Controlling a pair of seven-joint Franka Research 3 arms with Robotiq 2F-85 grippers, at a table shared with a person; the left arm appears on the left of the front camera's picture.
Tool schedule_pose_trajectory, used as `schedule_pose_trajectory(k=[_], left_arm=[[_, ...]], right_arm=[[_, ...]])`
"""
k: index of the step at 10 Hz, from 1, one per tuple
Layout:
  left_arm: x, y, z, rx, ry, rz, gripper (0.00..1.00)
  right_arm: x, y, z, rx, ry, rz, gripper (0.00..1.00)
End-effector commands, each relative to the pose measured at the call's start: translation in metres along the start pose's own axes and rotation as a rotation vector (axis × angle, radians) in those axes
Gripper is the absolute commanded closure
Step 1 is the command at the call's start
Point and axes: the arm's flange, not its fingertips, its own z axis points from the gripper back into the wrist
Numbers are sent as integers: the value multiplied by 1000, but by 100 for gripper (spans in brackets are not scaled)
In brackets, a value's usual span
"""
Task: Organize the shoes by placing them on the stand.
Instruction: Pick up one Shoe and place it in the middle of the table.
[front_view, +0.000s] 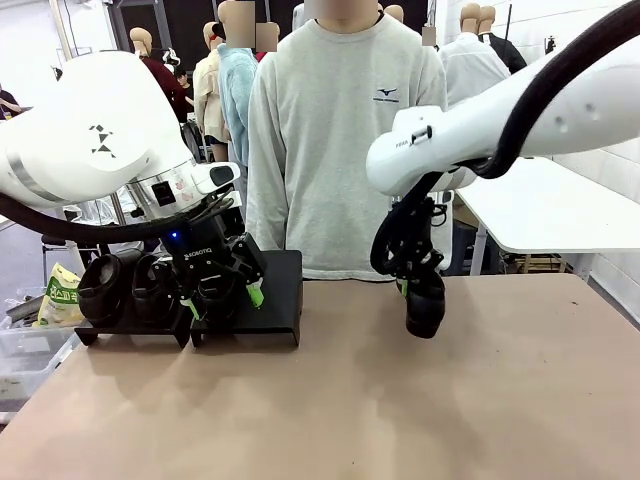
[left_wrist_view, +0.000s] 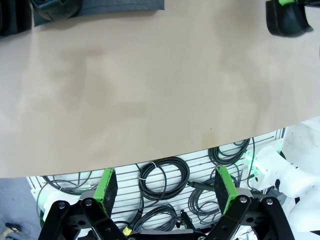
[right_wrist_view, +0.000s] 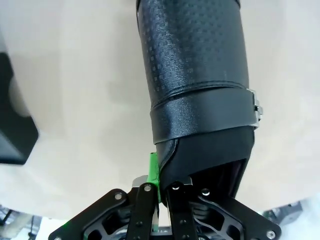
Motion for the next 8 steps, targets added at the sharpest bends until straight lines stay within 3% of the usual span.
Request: schedule_pose_trajectory(k=[1,4,7,8], left_arm=[[0,-1,1,-11,-4,13,0],[0,-1,1,-11,-4,13,0],[0,-1,1,-11,-4,13,0],[0,-1,1,-11,-4,13,0]], right_arm=[[-65,12,12,-8,-81,-47,100],[-137,37,8,10,-58,-32,100],[-155,32,16,-12,-15,24,100],[-154,50,4,-21,-11,-6,100]])
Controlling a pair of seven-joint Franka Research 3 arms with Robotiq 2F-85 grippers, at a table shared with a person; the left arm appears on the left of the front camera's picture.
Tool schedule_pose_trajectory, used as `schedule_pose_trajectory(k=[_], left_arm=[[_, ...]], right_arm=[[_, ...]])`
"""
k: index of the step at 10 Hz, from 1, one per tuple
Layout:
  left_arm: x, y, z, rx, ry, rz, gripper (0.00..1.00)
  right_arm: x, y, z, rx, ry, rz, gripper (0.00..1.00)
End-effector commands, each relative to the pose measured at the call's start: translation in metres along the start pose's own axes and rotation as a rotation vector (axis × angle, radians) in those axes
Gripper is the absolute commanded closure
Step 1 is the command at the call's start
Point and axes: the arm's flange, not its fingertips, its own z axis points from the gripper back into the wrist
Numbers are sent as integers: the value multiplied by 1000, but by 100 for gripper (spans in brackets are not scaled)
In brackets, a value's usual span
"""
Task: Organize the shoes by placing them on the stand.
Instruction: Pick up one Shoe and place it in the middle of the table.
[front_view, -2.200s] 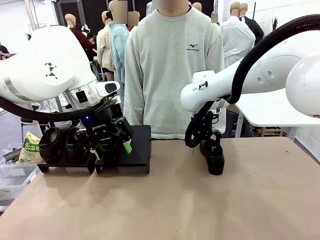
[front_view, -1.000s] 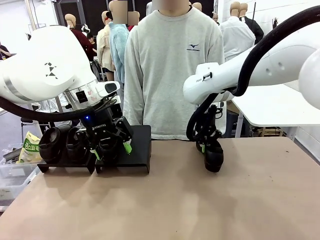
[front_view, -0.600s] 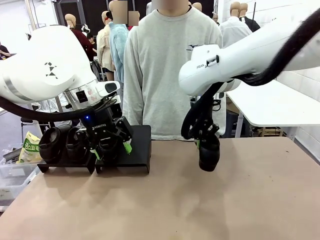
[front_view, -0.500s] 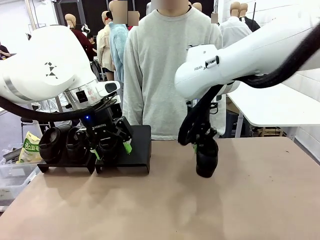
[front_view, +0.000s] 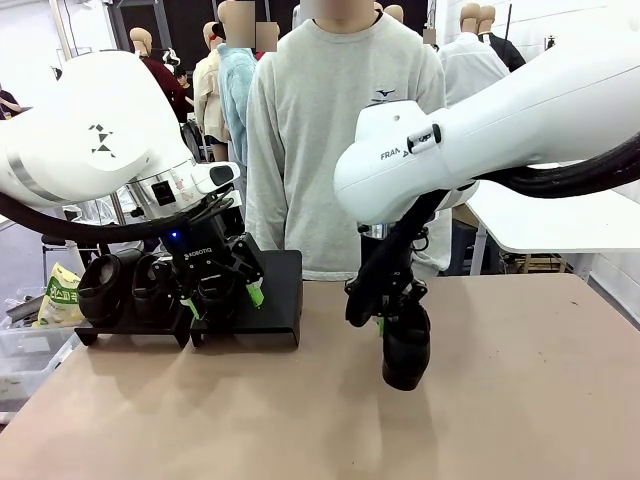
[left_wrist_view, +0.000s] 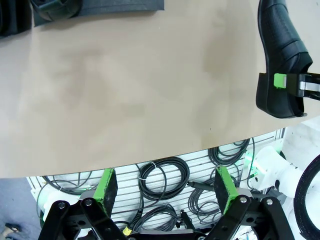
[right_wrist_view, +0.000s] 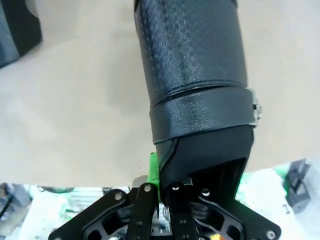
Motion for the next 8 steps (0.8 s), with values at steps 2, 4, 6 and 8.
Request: schedule_pose_trajectory(k=[2,4,6,8], left_arm=[[0,-1,1,-11,-3,13,0],[0,-1,1,-11,-3,13,0],[0,-1,1,-11,-3,13,0],[0,-1,1,-11,-3,13,0]], right_arm=[[3,3,-1,0,-5,-8,100],[-8,5,-11,-24,2,-18,100],[-26,13,-31,-74,-16,-54,100],[-29,12,-53,-91,38,-14,100]])
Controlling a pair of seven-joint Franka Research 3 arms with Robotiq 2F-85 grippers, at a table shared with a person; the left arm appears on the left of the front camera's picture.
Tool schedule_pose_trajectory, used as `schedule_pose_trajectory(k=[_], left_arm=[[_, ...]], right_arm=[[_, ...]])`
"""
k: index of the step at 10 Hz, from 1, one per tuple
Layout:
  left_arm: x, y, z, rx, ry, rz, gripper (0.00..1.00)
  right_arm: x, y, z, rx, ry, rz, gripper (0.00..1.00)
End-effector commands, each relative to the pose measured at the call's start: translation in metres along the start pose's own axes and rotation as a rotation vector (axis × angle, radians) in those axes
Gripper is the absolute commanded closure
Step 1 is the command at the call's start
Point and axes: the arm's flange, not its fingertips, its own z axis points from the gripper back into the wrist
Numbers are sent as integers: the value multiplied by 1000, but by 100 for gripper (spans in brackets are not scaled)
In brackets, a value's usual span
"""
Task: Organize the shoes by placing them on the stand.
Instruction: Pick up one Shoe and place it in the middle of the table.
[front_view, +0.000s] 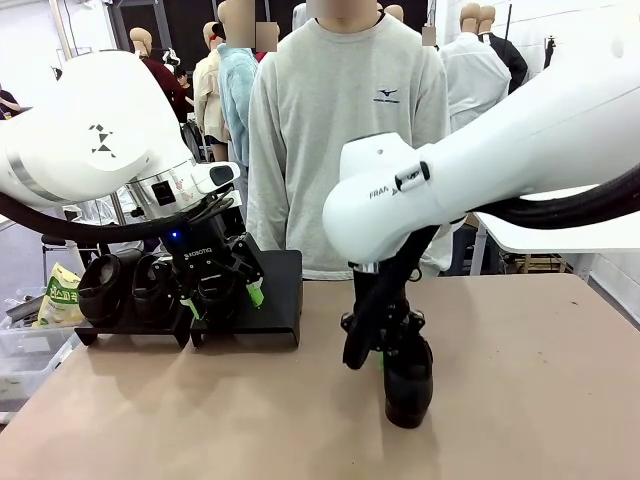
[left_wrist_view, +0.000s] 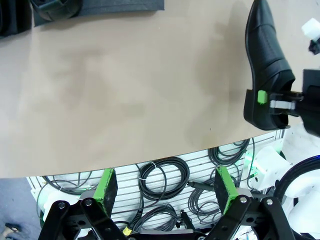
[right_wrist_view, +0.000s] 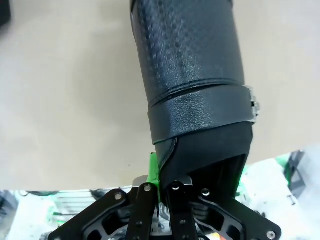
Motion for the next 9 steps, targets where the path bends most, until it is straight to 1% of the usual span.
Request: schedule_pose_trajectory(k=[1,3,4,7,9], left_arm=[[0,-1,1,-11,-3,12,0],[0,-1,1,-11,-3,12,0],[0,-1,1,-11,-3,12,0],[0,-1,1,-11,-3,12,0],[0,-1,1,-11,-3,12,0]], right_arm=[[4,3,-12,-21,6,7,100],[3,11,-25,-16,44,63,100],[0,17,-28,-14,37,115,100],[-17,37,-31,-24,29,199,100],[-19,46,-34,-38,45,230,100]])
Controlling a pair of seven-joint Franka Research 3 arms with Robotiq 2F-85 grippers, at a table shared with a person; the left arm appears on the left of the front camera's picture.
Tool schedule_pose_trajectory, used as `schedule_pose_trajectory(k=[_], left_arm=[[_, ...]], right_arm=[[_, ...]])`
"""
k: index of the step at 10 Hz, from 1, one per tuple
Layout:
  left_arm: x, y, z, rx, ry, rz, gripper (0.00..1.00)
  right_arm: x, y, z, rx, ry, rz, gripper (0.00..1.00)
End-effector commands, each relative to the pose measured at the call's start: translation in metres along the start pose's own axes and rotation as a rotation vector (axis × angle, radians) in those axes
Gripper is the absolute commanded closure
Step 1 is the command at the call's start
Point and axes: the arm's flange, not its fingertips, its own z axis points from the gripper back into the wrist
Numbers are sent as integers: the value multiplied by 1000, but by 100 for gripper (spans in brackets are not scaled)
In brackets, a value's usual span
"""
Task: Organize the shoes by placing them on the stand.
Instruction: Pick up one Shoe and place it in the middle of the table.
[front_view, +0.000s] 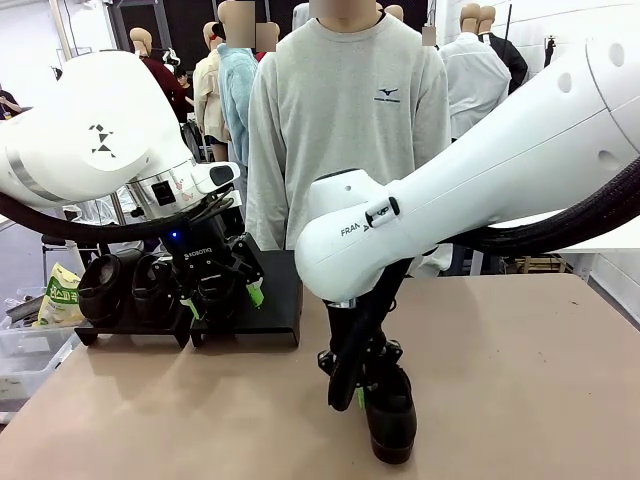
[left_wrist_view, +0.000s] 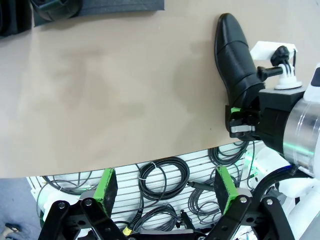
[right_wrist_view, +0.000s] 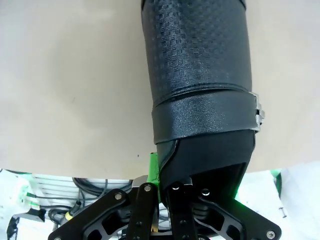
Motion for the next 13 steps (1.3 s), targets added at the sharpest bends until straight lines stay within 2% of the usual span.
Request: schedule_pose_trajectory(k=[1,2,4,7,8,13], left_arm=[[0,-1,1,-11,-3,12,0],[0,-1,1,-11,-3,12,0],[0,-1,1,-11,-3,12,0],[0,-1,1,-11,-3,12,0],[0,-1,1,-11,-3,12,0],[0,-1,1,-11,-3,12,0]], right_arm=[[9,3,1,-6,-3,32,100],[11,2,1,12,15,24,97],[17,1,2,62,32,15,62],[13,-3,10,98,-2,-6,7],[12,-5,13,103,-5,-8,0],[11,-6,24,125,-17,-16,0]])
